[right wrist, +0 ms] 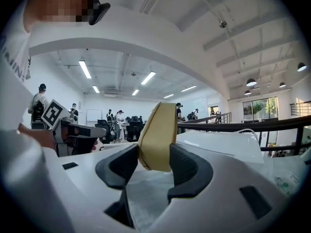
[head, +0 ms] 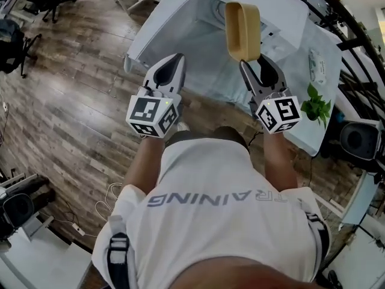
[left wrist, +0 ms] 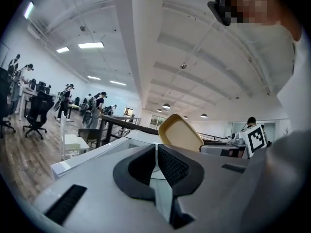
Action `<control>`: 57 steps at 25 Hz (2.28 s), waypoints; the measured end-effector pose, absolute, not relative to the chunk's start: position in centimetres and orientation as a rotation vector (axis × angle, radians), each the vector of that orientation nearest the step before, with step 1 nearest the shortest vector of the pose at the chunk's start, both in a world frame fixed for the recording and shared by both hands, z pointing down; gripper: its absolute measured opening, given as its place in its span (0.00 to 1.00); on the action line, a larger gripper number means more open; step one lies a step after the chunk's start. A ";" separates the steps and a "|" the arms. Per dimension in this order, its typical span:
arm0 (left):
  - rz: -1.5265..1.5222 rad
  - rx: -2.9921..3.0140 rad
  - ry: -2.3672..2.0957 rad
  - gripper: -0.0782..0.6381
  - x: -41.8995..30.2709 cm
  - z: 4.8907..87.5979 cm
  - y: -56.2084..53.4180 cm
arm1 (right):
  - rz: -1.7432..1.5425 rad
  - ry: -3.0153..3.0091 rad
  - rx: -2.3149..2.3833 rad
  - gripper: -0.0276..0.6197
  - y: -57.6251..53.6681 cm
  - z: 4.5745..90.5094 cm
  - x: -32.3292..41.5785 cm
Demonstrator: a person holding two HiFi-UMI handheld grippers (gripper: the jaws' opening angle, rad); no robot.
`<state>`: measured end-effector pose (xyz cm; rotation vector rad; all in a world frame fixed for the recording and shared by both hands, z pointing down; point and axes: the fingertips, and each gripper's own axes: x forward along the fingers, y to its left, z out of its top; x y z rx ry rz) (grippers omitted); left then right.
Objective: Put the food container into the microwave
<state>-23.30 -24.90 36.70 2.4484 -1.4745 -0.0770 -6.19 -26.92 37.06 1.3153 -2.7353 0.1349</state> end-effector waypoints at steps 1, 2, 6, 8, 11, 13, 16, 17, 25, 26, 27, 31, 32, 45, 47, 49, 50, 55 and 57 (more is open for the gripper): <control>-0.072 2.459 -1.450 0.17 -22.9 36.8 -25.2 | 0.148 -2.726 1.340 0.37 -26.9 37.3 -5.8; -0.069 2.464 -1.431 0.17 -22.6 36.9 -25.4 | 0.164 -2.718 1.358 0.37 -26.8 37.5 -5.4; -0.055 2.489 -1.377 0.17 -21.2 37.3 -26.2 | 0.272 -2.711 1.398 0.37 -27.2 39.0 -4.3; -0.042 2.499 -1.355 0.17 -20.2 37.7 -26.8 | 0.350 -2.729 1.424 0.37 -27.9 39.5 -3.7; -0.023 2.491 -1.341 0.17 -19.0 38.7 -28.0 | 0.404 -2.748 1.384 0.37 -29.3 40.8 -3.9; -0.008 2.487 -1.341 0.17 -18.4 39.0 -28.9 | 0.455 -2.753 1.315 0.37 -30.2 42.3 -4.5; 0.006 2.485 -1.351 0.17 -17.9 38.9 -30.3 | 0.559 -2.753 1.227 0.37 -31.5 44.8 -5.2; 0.009 2.484 -1.355 0.17 -17.8 38.9 -30.8 | 0.601 -2.750 1.208 0.37 -32.0 45.6 -5.4; 0.013 2.476 -1.365 0.17 -17.0 39.0 -33.5 | 1.040 -2.635 1.216 0.37 -37.1 53.3 -5.3; 0.016 2.475 -1.362 0.17 -16.9 39.1 -33.7 | 1.091 -2.632 1.234 0.37 -37.7 53.8 -5.3; 0.022 2.476 -1.360 0.17 -16.9 39.2 -33.9 | 1.143 -2.635 1.255 0.37 -38.4 54.2 -5.3; 0.032 2.479 -1.361 0.17 -16.7 39.4 -34.7 | 1.352 -2.638 1.347 0.37 -41.2 55.7 -5.2; 0.031 2.476 -1.361 0.17 -16.7 39.4 -34.9 | 1.392 -2.628 1.366 0.37 -41.9 56.1 -5.1; 0.028 2.429 -1.348 0.17 -16.9 40.0 -36.5 | 1.389 -2.658 1.666 0.37 -50.0 57.5 -3.5; 0.032 2.420 -1.350 0.17 -16.9 40.4 -37.0 | 1.381 -2.662 1.700 0.37 -51.1 57.8 -3.4; 0.025 2.411 -1.354 0.17 -17.0 40.6 -37.6 | 1.377 -2.662 1.731 0.37 -52.1 58.1 -3.2; 0.022 2.408 -1.356 0.17 -17.0 40.7 -37.8 | 1.368 -2.662 1.751 0.37 -52.6 58.1 -3.1; 0.025 2.392 -1.355 0.17 -17.4 40.9 -38.1 | 1.391 -2.626 1.853 0.38 -54.7 58.6 -2.5; 0.030 2.383 -1.360 0.17 -17.8 40.6 -38.1 | 1.431 -2.620 1.875 0.38 -55.4 58.9 -2.6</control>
